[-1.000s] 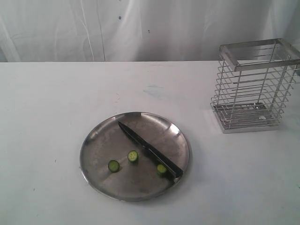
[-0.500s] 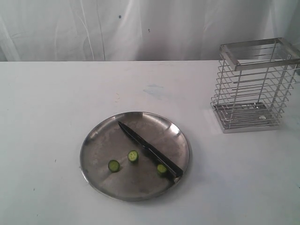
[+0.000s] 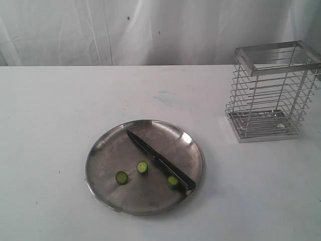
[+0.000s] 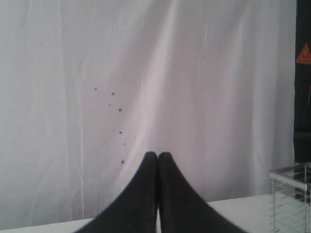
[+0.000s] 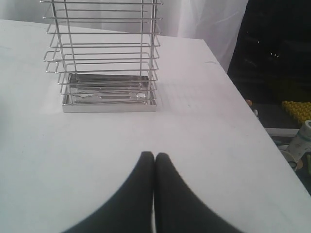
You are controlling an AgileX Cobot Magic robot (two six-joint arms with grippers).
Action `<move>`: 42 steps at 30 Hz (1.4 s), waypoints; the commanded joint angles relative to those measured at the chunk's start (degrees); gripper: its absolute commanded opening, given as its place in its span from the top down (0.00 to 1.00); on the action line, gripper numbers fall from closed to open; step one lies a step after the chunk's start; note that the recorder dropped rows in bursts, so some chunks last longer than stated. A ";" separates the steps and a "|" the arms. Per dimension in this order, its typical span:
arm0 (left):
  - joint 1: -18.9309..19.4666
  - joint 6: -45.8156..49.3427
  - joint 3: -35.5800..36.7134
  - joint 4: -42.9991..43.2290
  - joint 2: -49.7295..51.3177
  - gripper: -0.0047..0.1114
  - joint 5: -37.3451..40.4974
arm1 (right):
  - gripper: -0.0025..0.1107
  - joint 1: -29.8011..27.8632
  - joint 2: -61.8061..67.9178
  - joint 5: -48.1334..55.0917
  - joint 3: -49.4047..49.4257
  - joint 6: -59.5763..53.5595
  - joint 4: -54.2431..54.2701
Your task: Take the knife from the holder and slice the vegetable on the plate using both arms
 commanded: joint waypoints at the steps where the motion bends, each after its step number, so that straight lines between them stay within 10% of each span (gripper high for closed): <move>1: -0.36 25.53 6.14 -17.68 -0.52 0.96 -1.42 | 0.98 -0.12 -0.33 -0.20 0.12 -0.56 0.07; 6: -0.36 48.93 12.02 -38.53 -0.52 0.96 2.03 | 0.98 -0.12 -0.33 -0.09 0.12 -0.57 0.07; 18: -7.91 52.69 12.37 -53.95 -0.52 0.74 31.97 | 0.98 -0.12 -0.33 -0.09 0.12 -0.57 0.07; 26: -12.90 101.18 12.37 -75.36 -0.52 0.52 47.33 | 0.98 -0.12 -0.33 0.06 0.12 -0.57 0.07; 37: -12.90 94.05 12.37 -75.48 -0.52 0.39 42.19 | 0.98 -0.12 -0.33 0.06 0.12 -0.57 0.07; 42: -12.90 95.13 12.37 -76.32 -0.52 0.58 44.53 | 0.98 -0.12 -0.33 0.06 0.12 -0.57 0.07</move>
